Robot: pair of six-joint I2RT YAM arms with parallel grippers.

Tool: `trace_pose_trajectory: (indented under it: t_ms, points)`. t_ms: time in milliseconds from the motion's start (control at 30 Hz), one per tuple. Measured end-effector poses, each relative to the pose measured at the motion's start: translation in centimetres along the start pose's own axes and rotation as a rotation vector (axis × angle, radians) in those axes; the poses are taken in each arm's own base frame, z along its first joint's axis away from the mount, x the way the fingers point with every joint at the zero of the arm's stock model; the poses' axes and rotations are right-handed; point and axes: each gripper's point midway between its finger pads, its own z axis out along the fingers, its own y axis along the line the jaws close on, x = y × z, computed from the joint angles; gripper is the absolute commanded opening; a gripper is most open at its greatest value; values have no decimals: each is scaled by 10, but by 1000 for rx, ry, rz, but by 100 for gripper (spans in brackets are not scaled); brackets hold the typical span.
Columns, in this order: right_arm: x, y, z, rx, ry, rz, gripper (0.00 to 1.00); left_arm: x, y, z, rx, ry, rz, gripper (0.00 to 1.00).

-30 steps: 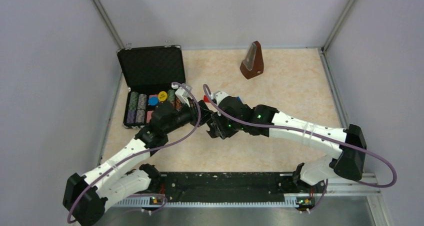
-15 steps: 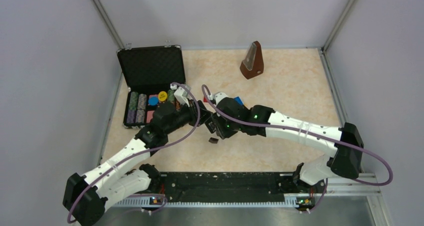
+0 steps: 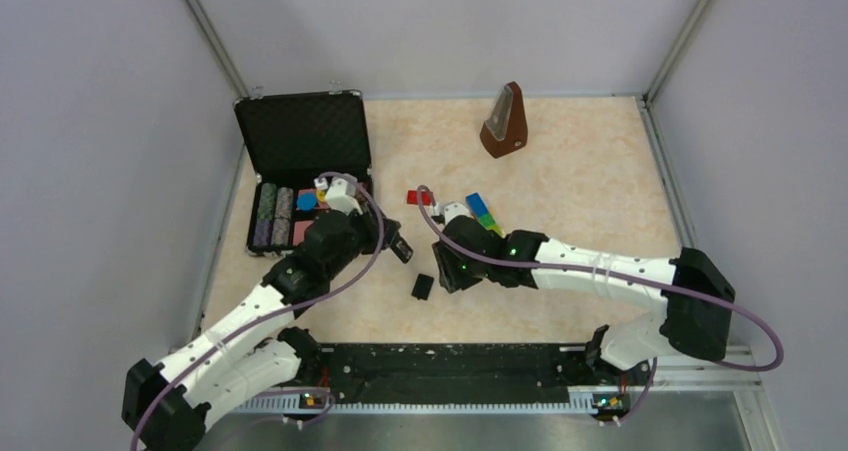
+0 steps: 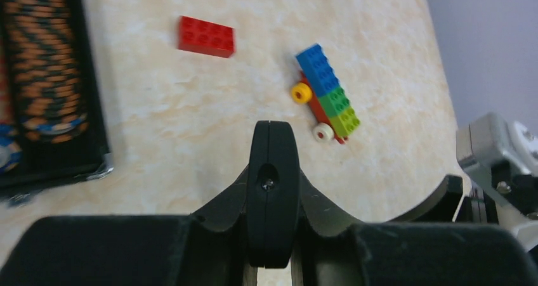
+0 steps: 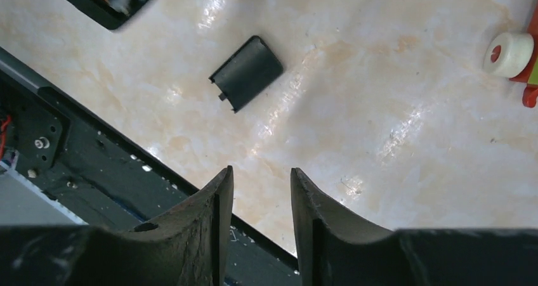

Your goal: Load the batteries into the remote control

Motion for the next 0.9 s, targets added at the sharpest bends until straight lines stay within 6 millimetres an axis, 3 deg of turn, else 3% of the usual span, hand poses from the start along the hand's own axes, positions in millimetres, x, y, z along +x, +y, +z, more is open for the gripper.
trace_pose_trajectory:
  t_ms: [133, 233, 533, 733, 900]
  points:
    - [12, -3, 13, 9, 29, 9, 40, -14, 28, -17, -150, -92, -57, 0]
    - [15, -2, 34, 23, 56, -16, 41, -22, 43, -31, -223, -150, -95, 0]
    - [10, 0, 97, 73, 131, -185, 39, -22, 66, -59, -316, -208, -177, 0]
    - [6, -4, 113, 93, 141, -238, 28, -13, 76, -68, -340, -206, -217, 0]
    - [4, -8, 116, 100, 144, -241, 9, -13, 79, -73, -346, -217, -230, 0]
